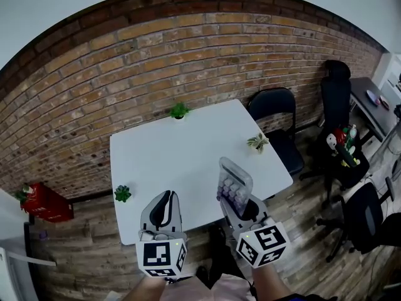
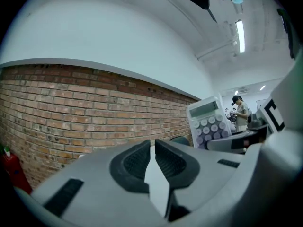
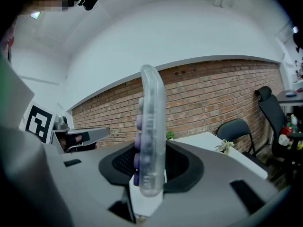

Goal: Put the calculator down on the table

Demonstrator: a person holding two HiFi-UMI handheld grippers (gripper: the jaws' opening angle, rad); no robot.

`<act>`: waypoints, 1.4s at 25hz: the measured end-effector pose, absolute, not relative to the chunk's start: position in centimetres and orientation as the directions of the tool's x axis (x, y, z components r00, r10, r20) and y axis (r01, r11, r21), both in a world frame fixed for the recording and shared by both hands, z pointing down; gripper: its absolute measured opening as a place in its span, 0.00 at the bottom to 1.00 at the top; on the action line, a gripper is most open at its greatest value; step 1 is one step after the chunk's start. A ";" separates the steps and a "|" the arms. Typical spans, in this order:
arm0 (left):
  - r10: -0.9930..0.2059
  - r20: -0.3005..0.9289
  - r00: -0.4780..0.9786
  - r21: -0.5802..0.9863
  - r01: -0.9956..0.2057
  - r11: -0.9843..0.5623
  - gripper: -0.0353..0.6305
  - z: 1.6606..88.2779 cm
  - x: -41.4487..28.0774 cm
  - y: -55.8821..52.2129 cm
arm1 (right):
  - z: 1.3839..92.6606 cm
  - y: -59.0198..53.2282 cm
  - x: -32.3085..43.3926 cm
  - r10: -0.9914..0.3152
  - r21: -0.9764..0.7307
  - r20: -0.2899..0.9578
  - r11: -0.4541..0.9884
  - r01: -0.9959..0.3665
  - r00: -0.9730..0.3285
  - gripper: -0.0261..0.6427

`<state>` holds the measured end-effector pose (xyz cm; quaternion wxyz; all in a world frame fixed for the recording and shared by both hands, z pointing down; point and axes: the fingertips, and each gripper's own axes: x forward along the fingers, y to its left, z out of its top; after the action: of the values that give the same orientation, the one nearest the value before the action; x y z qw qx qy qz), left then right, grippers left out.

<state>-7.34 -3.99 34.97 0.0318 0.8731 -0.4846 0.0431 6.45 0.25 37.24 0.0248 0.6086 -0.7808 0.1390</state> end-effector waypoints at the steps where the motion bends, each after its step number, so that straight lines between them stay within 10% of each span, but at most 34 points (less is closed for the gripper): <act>1: -0.846 0.111 0.521 0.010 -0.852 -0.523 0.11 35.2 -6.9 -4.8 | 37.6 -0.6 6.9 -0.942 -0.192 0.212 0.223 -0.956 -0.262 0.24; 35: -0.972 0.112 0.208 -0.014 -0.977 -0.211 0.11 34.4 -6.6 -24.3 | 37.8 -25.8 8.2 -0.803 -0.189 0.235 0.515 -0.836 -0.548 0.24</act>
<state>-6.57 -24.30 34.39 0.0299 0.7766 -0.6275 0.0482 8.22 -25.81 37.85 0.0586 0.4719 -0.8683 0.1409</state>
